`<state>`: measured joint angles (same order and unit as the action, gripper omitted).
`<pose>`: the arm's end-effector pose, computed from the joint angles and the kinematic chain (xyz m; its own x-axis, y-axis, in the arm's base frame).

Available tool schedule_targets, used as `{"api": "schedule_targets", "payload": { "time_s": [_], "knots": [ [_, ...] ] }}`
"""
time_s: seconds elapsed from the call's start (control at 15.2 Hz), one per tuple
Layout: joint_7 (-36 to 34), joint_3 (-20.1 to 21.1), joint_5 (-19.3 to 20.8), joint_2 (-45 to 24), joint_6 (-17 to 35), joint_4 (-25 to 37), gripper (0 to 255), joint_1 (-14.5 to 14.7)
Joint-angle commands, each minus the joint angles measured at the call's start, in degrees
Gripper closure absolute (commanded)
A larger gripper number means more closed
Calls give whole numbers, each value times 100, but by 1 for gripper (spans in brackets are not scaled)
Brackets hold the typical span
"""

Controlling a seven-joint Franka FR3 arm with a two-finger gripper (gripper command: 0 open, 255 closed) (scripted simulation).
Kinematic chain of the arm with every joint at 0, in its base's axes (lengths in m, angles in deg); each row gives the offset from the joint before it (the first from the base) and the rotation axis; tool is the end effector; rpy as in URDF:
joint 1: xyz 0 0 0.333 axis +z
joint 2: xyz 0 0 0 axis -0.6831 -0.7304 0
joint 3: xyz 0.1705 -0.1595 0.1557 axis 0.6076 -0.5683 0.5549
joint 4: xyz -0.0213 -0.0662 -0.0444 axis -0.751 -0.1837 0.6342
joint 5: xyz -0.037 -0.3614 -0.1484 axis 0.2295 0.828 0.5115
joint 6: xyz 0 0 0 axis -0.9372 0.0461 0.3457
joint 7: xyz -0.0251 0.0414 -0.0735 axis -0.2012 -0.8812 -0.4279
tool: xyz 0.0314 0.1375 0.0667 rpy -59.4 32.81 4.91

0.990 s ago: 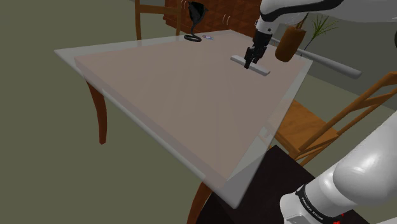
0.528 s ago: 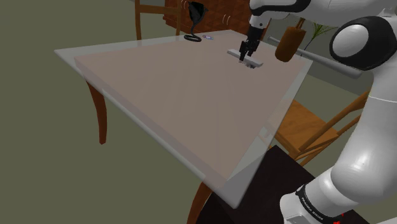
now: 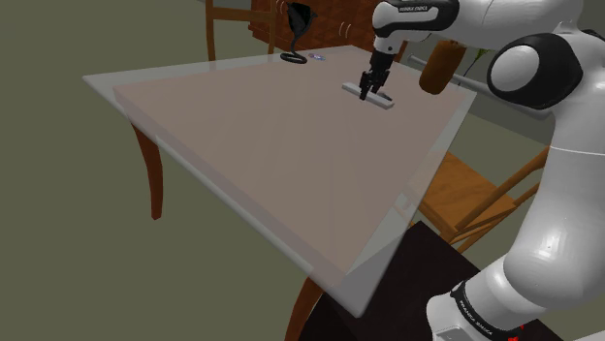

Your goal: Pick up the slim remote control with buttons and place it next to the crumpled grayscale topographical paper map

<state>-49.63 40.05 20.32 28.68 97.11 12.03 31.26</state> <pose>0.6453 -0.2266 0.3860 0.9964 0.0854 0.0003 0.0853 -0.9962 0.0196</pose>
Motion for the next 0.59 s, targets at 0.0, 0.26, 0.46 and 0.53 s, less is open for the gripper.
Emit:
{"api": "schedule_targets", "payload": {
  "time_s": [0.0,0.26,0.46,0.53],
  "knots": [
    [5,2,-5,-23,137,-108,255,0],
    [9,7,-11,-51,430,-375,255,9],
    [12,10,-16,-71,563,-488,255,12],
    [12,10,-16,-71,563,-487,255,12]
  ]
}}
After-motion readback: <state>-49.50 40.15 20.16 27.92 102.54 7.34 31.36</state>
